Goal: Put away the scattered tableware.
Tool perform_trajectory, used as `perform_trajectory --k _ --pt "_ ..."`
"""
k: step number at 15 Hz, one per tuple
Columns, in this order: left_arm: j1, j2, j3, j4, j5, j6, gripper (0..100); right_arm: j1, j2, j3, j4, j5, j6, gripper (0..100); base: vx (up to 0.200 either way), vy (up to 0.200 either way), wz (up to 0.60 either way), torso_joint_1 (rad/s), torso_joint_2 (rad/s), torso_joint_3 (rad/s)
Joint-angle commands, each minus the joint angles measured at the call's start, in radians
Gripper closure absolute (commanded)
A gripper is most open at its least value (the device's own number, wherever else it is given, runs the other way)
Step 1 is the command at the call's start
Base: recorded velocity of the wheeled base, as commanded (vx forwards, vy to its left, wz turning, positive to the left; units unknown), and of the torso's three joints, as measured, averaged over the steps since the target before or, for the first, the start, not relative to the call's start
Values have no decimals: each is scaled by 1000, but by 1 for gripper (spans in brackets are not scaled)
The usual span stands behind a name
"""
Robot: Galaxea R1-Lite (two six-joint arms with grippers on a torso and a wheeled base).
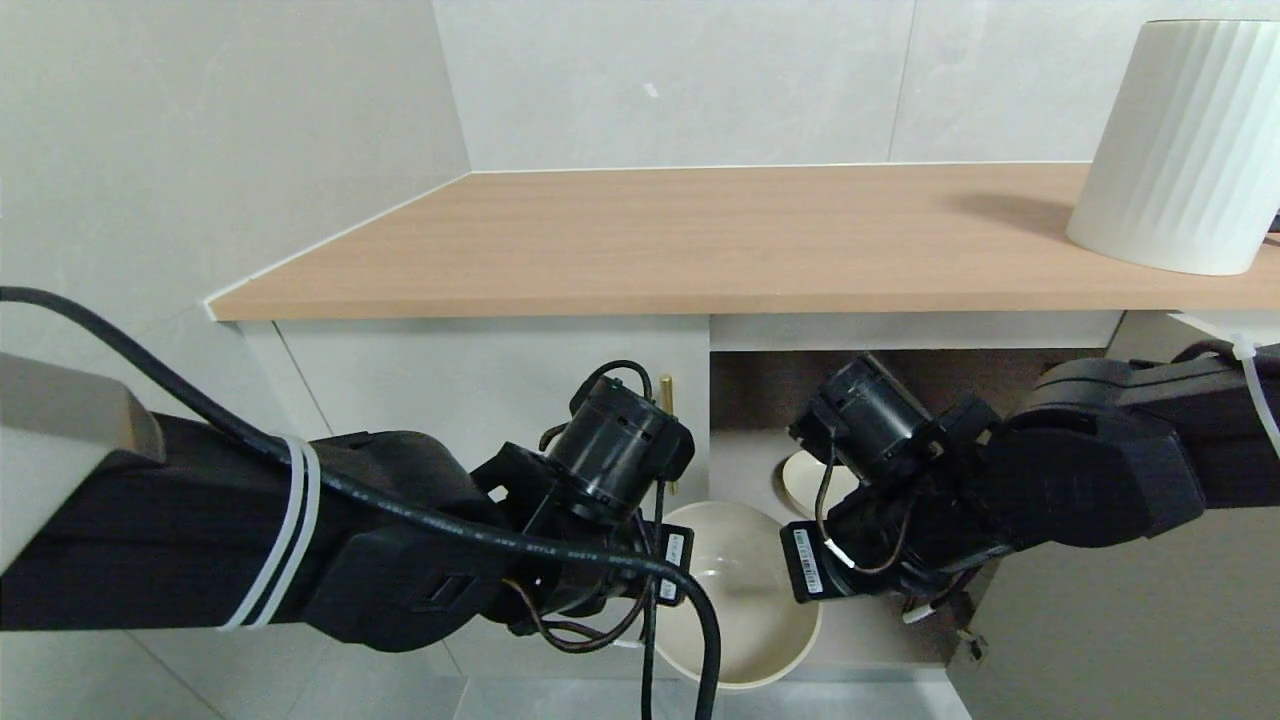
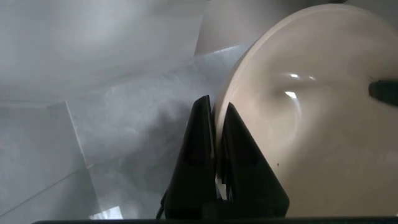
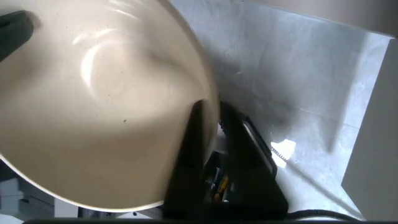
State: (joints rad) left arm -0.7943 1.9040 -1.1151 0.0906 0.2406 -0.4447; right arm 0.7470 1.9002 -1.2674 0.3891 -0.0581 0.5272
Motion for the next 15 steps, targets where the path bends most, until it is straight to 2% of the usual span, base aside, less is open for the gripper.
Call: perform_trajectory --k 1,7,8,11,15 --pt "0 -2 1 0 0 0 100 0 5 -6 2 0 -1 100 0 0 0 0 0 0" --pt "0 1 8 0 -1 1 100 0 13 -6 2 -2 0 100 0 0 0 0 0 0" --pt "0 0 12 0 -1 3 0 0 25 -6 2 -3 0 100 0 0 0 0 0 0" --pt "1 -14 12 0 -1 3 0 -31 65 0 2 -23 0 100 0 0 0 0 0 0" --pt "6 -20 12 0 -1 3 0 -120 66 2 2 -118 5 100 0 0 0 0 0 0"
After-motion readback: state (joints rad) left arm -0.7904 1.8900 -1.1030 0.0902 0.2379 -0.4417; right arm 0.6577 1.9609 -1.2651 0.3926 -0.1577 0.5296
